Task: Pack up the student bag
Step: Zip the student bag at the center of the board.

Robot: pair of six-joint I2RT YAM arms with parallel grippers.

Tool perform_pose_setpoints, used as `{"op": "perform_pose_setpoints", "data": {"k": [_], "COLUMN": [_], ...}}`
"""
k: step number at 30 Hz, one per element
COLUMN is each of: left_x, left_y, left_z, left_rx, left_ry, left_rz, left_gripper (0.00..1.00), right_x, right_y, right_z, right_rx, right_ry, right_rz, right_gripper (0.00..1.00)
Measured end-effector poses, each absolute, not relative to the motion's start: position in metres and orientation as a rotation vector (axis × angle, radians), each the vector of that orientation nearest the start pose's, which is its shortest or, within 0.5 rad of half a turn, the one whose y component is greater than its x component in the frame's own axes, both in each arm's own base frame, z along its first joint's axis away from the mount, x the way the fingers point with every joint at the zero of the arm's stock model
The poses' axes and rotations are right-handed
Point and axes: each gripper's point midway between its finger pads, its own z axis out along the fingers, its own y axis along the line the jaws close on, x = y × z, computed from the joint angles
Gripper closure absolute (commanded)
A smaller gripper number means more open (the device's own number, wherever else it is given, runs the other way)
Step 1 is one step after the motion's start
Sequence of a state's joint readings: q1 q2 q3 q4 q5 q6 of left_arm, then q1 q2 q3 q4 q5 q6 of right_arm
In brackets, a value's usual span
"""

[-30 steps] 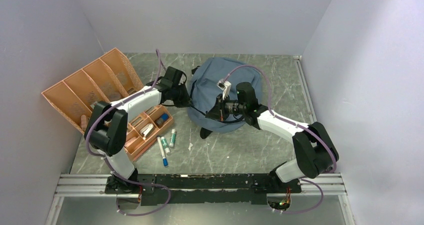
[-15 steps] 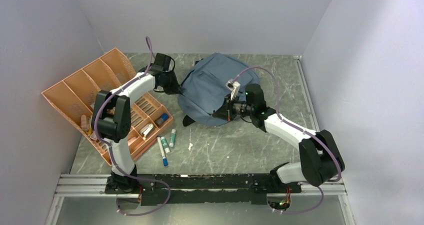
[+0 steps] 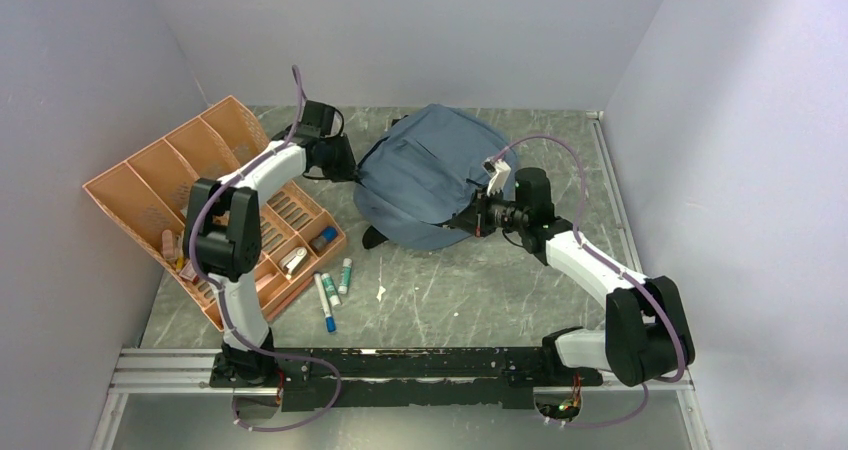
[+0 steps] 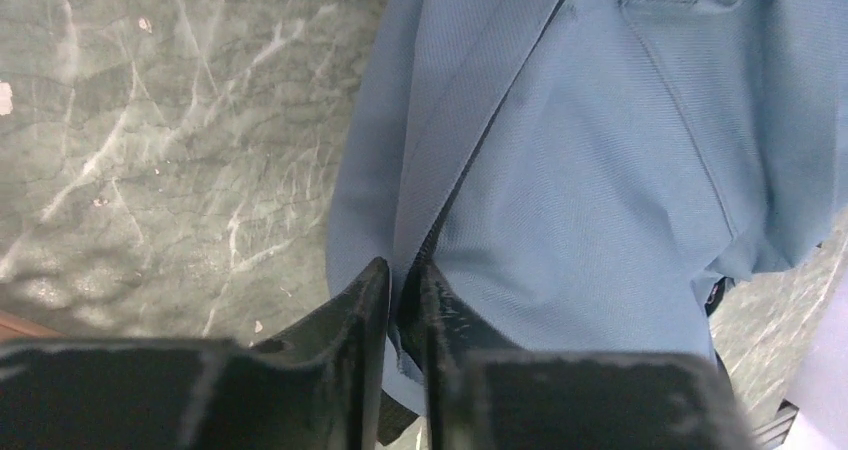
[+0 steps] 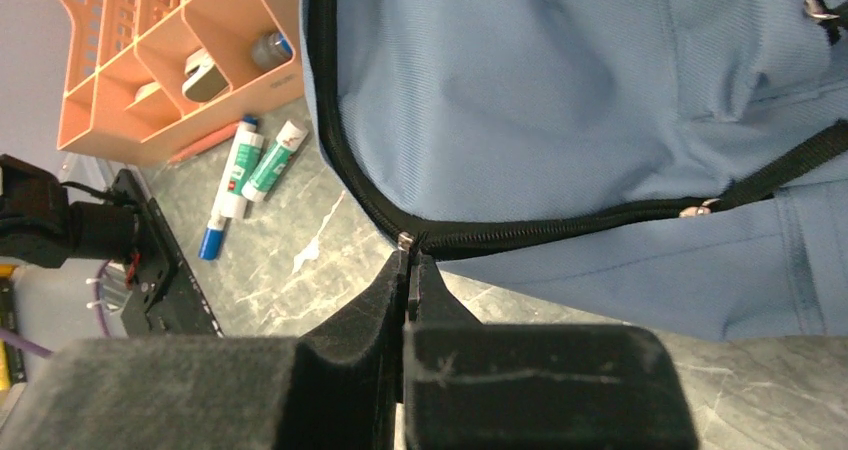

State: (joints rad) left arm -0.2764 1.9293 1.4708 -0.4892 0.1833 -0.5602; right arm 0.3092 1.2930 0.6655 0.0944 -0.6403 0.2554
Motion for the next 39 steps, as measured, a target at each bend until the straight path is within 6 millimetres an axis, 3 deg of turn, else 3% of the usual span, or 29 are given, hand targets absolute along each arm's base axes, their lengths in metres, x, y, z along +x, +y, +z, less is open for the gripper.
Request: {"op": "perform_pose_setpoints", "data": {"k": [4,8,11,15,18,21,26,30,39], "left_x": [0.432,0.425,0.411,0.376,0.333,0.302,0.293,0.279,0.250], "left_y": [-0.179,-0.187,-0.216,-0.267,-0.308,-0.315,-0.312,-0.322,-0.338], "left_z": [0.103,0.155,0.203,0.226,0.214,0.193,0.201,0.205,0.163], "left_rx": [-0.177,-0.016,0.191,0.483,0.723,0.852,1.003,1.185,1.557], "left_ry": [2.506,2.364,2.193,2.053,1.947,1.893,1.719,1.581,1.452], "left_rz": [-0.564,-0.585,-0.682,-0.747,-0.774,-0.767,-0.707,-0.675,-0.585], "left_gripper": [0.48,0.51,0.51,0.50,0.46,0.45,0.43,0.44,0.44], "right_x": [0.286,0.285,0.286,0.288,0.290,0.291,0.292,0.292,0.292], "right_y": [0.215,0.216,0.216,0.216,0.216,0.215,0.214,0.214,0.214], "right_z": [0.135,0.137,0.138,0.137,0.137,0.136,0.136,0.136,0.136], "right_rx": [-0.459,-0.445,-0.424,-0.394,-0.367,-0.350,-0.328,-0.326,-0.324], "right_ry": [2.090,2.092,2.095,2.105,2.114,2.119,2.126,2.127,2.128], "right_rz": [1.050,1.071,1.081,1.086,1.080,1.072,1.070,1.072,1.073], "right_gripper": [1.00,1.00,1.00,1.00,1.00,1.00,1.00,1.00,1.00]}}
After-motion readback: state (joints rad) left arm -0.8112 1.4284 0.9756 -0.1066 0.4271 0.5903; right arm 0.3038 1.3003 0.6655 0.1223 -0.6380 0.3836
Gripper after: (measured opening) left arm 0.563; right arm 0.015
